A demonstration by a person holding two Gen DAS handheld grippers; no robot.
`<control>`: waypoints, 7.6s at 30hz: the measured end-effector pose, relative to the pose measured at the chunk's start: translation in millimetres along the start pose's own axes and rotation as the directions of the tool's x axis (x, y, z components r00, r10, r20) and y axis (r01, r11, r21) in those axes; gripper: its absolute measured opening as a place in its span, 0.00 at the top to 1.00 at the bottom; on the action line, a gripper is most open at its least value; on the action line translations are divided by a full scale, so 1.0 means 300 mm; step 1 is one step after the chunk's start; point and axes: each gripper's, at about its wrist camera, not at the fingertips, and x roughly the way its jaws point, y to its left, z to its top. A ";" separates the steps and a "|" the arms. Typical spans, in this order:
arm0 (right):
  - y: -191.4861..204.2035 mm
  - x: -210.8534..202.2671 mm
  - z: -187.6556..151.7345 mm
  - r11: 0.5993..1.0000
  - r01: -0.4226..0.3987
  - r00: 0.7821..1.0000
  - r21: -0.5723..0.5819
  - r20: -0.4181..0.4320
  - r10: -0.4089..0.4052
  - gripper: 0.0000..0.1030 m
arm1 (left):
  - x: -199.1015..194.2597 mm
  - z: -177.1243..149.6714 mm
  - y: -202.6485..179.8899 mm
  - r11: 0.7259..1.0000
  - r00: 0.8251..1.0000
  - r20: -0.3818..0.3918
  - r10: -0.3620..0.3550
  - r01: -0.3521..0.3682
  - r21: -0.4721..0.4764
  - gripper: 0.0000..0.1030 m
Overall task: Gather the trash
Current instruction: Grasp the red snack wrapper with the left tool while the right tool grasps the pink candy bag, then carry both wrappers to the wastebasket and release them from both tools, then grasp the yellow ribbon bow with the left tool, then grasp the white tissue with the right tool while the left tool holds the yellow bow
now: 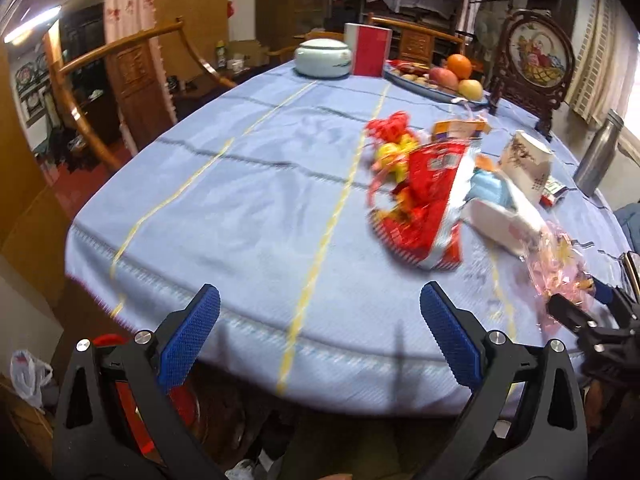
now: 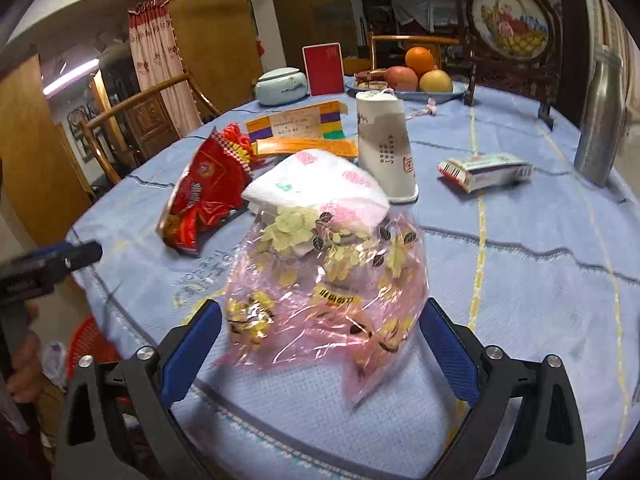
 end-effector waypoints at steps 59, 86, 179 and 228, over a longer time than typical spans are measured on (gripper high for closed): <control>0.066 -0.236 0.069 0.941 -0.338 0.927 0.030 0.181 0.328 0.93 | -0.223 -0.192 0.632 0.937 0.975 0.003 0.223 -0.214 -0.277 0.48; 0.663 -0.073 0.049 0.859 -0.473 0.881 -0.199 -0.108 0.460 0.93 | -0.082 -0.545 1.092 0.788 0.908 -0.244 0.342 -0.418 -0.453 0.07; -0.302 -0.068 0.097 0.937 -0.223 0.966 0.267 0.188 0.177 0.14 | 0.368 0.314 -0.140 1.000 0.996 -0.087 0.010 -0.009 0.007 0.06; -0.074 -0.001 0.167 0.957 -0.255 0.966 0.135 0.084 0.246 0.92 | 0.222 0.146 0.163 0.990 0.998 -0.058 -0.035 0.026 -0.138 0.57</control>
